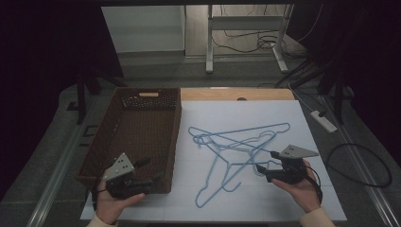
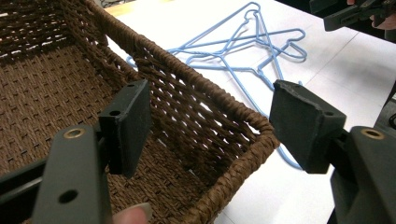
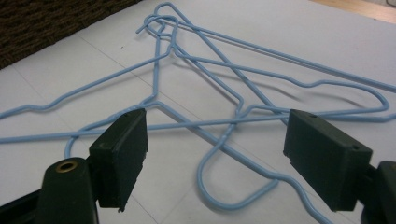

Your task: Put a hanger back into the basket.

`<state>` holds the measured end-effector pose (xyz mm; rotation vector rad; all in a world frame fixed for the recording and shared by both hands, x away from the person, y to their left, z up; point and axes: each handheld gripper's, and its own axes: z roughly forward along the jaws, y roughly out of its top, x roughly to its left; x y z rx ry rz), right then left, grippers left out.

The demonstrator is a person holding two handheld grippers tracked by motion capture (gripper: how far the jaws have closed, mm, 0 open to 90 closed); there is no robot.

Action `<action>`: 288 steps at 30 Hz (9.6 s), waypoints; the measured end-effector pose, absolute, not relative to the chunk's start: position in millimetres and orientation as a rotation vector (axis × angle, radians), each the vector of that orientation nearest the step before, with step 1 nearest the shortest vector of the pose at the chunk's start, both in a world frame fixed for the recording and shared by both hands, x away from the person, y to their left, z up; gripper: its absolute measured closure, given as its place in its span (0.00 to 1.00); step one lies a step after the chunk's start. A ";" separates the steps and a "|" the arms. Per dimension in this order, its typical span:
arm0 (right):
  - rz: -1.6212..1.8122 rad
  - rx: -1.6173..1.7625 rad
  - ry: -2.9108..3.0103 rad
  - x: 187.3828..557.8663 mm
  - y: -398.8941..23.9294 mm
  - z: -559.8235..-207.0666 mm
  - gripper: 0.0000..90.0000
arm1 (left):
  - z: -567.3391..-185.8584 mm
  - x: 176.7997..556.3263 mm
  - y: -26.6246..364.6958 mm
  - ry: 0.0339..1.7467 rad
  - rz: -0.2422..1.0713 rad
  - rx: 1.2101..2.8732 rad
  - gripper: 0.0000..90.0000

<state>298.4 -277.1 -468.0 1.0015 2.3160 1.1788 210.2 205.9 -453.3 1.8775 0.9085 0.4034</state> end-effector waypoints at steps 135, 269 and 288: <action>0.910 0.969 2.519 393.7 -133.6 -443.0 0.96 | -462.9 251.3 48.8 0.859 0.197 2.129 0.33; 1.321 1.008 2.219 305.0 -290.8 -475.6 0.34 | -399.9 292.8 297.2 1.121 0.402 1.761 0.98; 1.323 1.024 2.216 305.6 -291.3 -476.4 0.35 | -426.0 302.9 322.6 1.171 0.309 1.830 0.98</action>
